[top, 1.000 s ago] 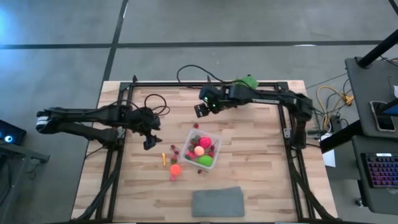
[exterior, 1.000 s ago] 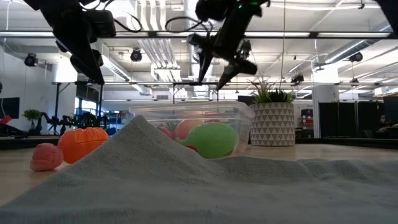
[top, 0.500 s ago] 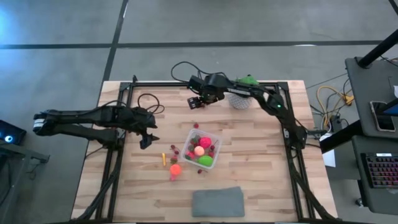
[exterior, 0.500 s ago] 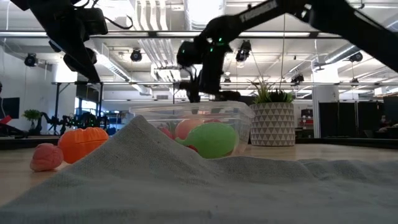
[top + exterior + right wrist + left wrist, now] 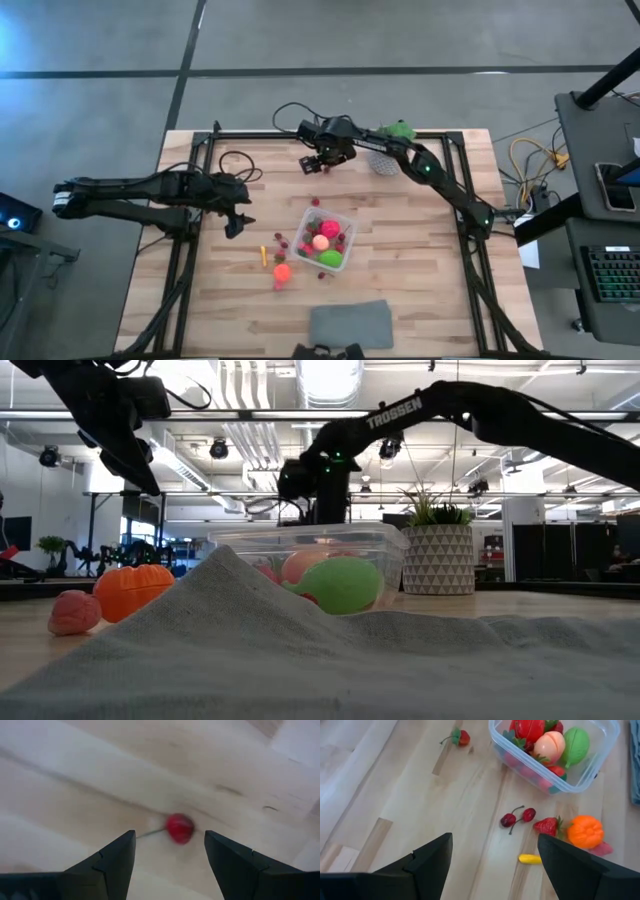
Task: Pick and placing Produce into tupperware
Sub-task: Put the red cherry into the transparent container, then put the red strawberry into the transparent container
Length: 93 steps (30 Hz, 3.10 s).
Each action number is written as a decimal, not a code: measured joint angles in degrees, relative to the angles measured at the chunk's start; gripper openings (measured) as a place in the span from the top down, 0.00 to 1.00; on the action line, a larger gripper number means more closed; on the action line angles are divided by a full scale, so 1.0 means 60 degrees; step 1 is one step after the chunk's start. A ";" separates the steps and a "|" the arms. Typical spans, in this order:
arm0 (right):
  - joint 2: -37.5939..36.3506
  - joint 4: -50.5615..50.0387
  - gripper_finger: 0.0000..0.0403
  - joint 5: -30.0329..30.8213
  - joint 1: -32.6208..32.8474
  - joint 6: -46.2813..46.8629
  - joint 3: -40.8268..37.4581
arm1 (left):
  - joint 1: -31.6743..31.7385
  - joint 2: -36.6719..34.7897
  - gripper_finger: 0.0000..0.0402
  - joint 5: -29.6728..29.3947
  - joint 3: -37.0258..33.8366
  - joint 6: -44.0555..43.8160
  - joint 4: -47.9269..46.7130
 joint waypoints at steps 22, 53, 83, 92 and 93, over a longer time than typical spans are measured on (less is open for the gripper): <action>0.0156 0.0157 0.51 -0.0226 -0.0390 0.0447 -0.0399 | 0.0001 0.0128 0.31 -0.0075 -0.0018 -0.0003 0.0173; -0.0172 -0.0457 0.79 -0.0580 -0.0268 -0.0091 -0.0338 | 0.0004 0.0149 0.31 -0.0072 -0.0018 -0.0006 0.0159; -0.3771 -0.1996 0.78 -0.1244 0.4275 -0.2726 -0.2896 | 0.0000 0.1115 0.31 -0.0227 0.0004 0.0030 0.0877; -0.3800 -0.0927 0.66 -0.1026 0.4550 -0.3015 -0.3937 | 0.0000 0.1454 0.31 -0.0212 0.0001 0.0005 0.0841; -0.3812 -0.0928 0.64 -0.0784 0.4564 -0.3001 -0.4006 | 0.0000 0.1450 0.31 -0.0210 0.0000 0.0005 0.0842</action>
